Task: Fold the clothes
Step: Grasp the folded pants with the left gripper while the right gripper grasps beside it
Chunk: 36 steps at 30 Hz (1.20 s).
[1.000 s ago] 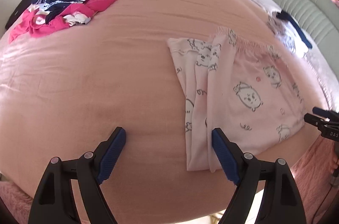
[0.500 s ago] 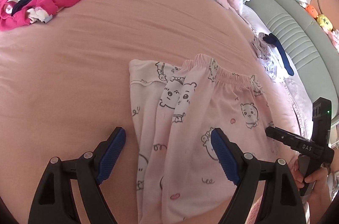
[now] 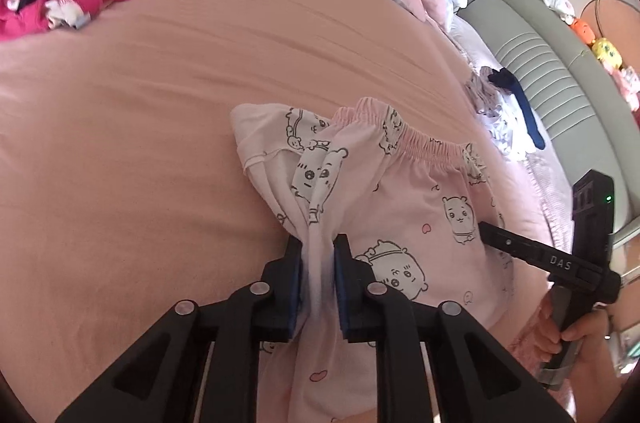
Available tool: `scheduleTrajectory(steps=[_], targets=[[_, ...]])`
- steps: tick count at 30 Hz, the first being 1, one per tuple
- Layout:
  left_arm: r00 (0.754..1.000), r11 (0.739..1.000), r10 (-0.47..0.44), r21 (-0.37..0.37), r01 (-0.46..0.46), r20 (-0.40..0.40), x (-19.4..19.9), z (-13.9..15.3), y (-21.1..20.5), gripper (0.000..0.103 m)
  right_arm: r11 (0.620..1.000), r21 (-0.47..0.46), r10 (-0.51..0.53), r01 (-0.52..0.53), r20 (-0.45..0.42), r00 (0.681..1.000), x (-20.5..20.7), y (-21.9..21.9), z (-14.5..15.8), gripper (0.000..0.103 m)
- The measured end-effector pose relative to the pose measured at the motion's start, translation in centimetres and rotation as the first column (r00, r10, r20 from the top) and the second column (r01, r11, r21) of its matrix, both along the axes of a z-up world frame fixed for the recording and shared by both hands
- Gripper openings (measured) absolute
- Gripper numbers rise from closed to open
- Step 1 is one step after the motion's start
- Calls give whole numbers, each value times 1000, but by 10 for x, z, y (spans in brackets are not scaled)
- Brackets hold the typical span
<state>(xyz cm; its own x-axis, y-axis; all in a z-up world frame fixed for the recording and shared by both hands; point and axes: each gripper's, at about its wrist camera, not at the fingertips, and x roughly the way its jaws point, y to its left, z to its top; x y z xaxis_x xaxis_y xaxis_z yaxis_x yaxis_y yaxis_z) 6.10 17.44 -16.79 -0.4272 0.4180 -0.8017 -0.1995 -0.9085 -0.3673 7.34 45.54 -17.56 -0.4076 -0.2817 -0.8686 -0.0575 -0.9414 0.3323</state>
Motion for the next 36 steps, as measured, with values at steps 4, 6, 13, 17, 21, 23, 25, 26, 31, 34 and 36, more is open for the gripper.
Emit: scheduleTrajectory(steps=[4,6,13,17,21,23,25,26,31,34,36], targets=[[1000,1000,-20,9,20,3,-3,-1,2,50,999,31,33,-33,-13,999,0,-15,-3,58],[1000,999,-30,14,30,5,-5,-1,3,56,994,91,65,-63,-17,998,-3,-26,-3,57],[998,988,-24,155,16,51,-7,-12,-14,11,995,69,68,-67,-12,998,0,-36,5,12],[998,981,-9,192,-3,61,-7,-13,-17,9,1000,-2,19,-19,10,1000,-9,-21,-5,16],[1000,986,-8,165,6,11,-2,9,-5,8,998,-31,53,-54,-20,998,-5,-16,7,9],[1000,984,-19,177,22,-24,1,24,1,8,998,-46,51,-54,-55,997,0,-12,23,8],[998,985,-26,167,35,-55,6,38,7,8,997,-67,42,-48,-88,995,5,-7,40,8],[997,986,-29,161,40,-68,8,44,10,8,997,-68,38,-45,-103,994,5,-6,48,8],[998,987,-35,155,44,-60,12,51,15,8,996,-74,29,-38,-128,991,11,3,69,8],[995,988,-67,136,77,-75,13,60,26,8,994,-104,15,-27,-119,993,17,17,74,8],[990,985,-110,121,120,-89,11,66,39,8,997,-78,15,-25,-124,992,17,22,77,8]])
